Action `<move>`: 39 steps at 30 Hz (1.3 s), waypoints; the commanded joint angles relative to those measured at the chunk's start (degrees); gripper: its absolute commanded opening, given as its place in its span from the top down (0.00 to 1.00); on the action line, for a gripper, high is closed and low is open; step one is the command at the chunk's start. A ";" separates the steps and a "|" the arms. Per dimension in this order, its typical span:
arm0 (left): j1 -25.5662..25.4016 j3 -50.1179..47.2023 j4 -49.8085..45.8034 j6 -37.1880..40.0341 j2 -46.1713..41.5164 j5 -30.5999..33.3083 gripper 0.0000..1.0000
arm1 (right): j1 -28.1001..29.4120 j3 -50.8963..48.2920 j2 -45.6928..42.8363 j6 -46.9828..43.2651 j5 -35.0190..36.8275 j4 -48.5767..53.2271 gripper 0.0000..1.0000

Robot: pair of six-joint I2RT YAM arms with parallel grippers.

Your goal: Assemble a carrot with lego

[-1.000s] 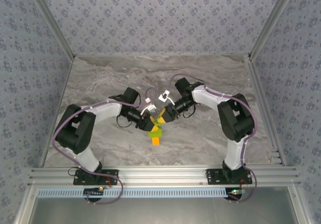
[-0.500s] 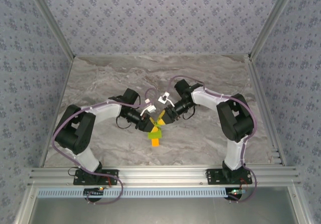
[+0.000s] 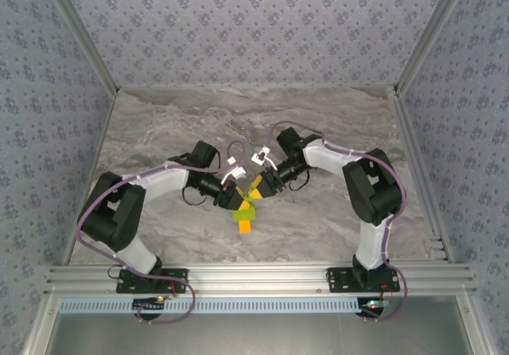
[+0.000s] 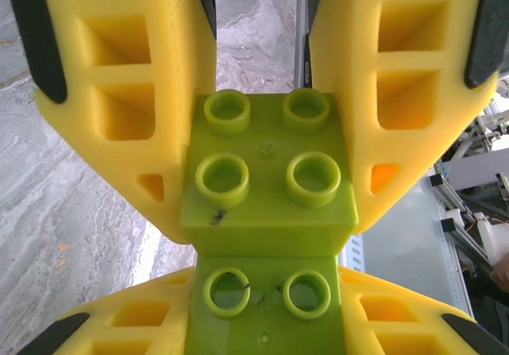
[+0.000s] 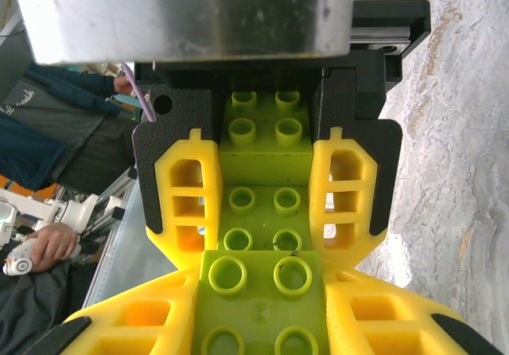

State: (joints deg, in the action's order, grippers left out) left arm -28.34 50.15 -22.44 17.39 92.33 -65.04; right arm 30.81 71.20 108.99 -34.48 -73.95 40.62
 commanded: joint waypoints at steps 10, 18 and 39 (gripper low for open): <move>4.44 2.05 10.04 0.26 -4.15 -0.62 0.86 | 1.62 1.46 3.42 -3.03 0.83 15.43 0.81; 4.43 1.27 11.56 -0.67 -6.41 0.45 0.86 | 1.59 4.53 6.74 -6.88 -0.96 21.20 0.81; 5.09 1.14 11.98 -1.14 -5.34 1.16 0.86 | 5.21 0.88 4.29 -0.60 8.39 14.58 0.77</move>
State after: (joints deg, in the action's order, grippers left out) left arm -27.20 47.88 -21.76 14.94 88.92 -62.74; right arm 32.25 76.07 112.79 -37.91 -74.11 46.65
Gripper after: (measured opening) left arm 0.350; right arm 0.343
